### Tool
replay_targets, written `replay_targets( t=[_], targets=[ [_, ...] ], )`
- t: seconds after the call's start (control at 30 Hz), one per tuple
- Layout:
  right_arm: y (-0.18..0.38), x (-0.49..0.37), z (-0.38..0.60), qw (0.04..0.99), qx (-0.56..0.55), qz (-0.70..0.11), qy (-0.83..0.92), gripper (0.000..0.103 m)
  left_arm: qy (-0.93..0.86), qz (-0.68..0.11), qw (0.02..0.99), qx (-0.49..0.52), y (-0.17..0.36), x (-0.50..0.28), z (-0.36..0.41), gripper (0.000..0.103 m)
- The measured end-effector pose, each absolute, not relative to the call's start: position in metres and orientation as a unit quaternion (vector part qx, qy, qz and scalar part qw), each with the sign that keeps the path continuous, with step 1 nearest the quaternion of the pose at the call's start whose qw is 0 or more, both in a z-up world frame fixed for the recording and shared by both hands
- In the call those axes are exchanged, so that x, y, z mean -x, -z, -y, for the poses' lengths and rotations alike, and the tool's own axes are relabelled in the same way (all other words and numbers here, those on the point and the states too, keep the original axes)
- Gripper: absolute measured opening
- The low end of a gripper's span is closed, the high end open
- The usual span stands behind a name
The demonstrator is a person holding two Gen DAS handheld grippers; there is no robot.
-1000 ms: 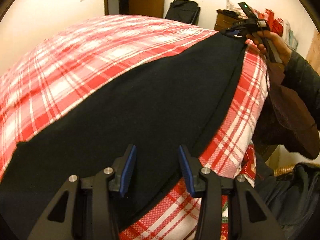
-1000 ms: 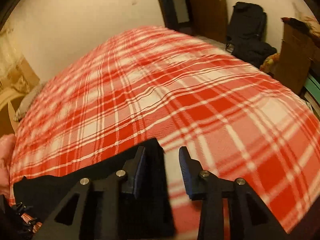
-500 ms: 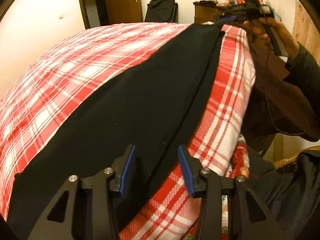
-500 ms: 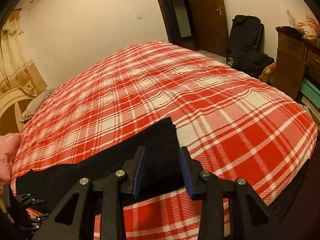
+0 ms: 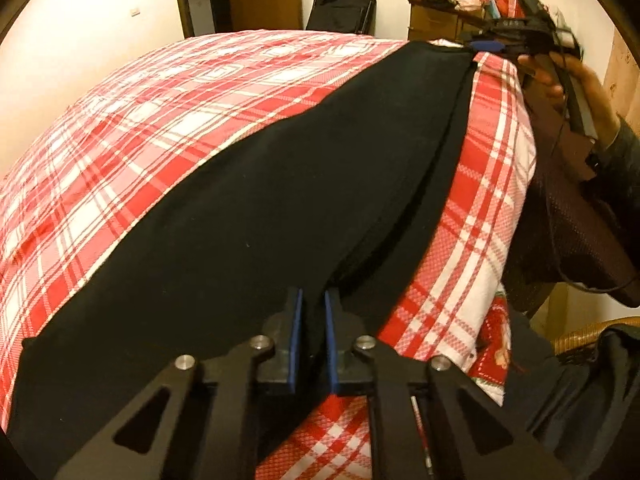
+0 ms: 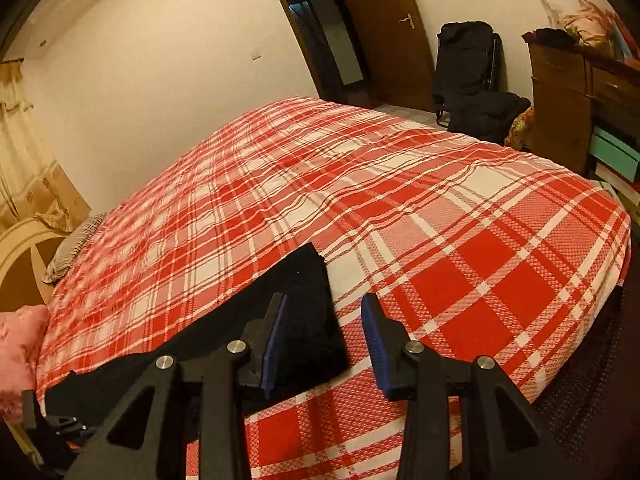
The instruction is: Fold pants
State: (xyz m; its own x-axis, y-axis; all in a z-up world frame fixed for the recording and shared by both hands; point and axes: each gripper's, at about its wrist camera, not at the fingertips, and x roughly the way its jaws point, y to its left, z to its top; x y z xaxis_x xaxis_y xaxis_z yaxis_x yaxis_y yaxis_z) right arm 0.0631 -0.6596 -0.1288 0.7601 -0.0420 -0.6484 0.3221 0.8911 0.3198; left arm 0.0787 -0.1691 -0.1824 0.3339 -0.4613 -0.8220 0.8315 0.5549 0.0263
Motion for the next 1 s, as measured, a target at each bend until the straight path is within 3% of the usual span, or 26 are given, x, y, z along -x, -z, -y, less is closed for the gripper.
replay_targets(
  t=[0.13, 0.2, 0.23, 0.53, 0.83, 1.0],
  targets=[
    [0.138, -0.067, 0.659, 0.908, -0.214, -0.346, 0.096, 0.04, 0.401, -0.393, 0.788, -0.251, 0.184, -0.073, 0.175, 0.009],
    [0.142, -0.069, 0.655, 0.908, -0.208, -0.354, 0.089, 0.019, 0.398, -0.39, 0.792, -0.25, 0.182, -0.074, 0.174, 0.005],
    [0.141, -0.068, 0.652, 0.911, -0.199, -0.35, 0.087, 0.014, 0.4, -0.39, 0.793, -0.243, 0.181, -0.075, 0.172, 0.004],
    [0.121, -0.058, 0.641, 0.925, -0.173, -0.329, 0.083, 0.011, 0.429, -0.355, 0.798, -0.228, 0.15, -0.061, 0.155, 0.003],
    [0.142, -0.056, 0.658, 0.911, -0.195, -0.349, 0.099, 0.01, 0.441, -0.385, 0.774, -0.24, 0.182, -0.059, 0.157, 0.003],
    [0.147, -0.063, 0.648, 0.911, -0.147, -0.367, 0.114, 0.012, 0.445, -0.377, 0.776, -0.241, 0.177, -0.059, 0.154, 0.003]
  ],
)
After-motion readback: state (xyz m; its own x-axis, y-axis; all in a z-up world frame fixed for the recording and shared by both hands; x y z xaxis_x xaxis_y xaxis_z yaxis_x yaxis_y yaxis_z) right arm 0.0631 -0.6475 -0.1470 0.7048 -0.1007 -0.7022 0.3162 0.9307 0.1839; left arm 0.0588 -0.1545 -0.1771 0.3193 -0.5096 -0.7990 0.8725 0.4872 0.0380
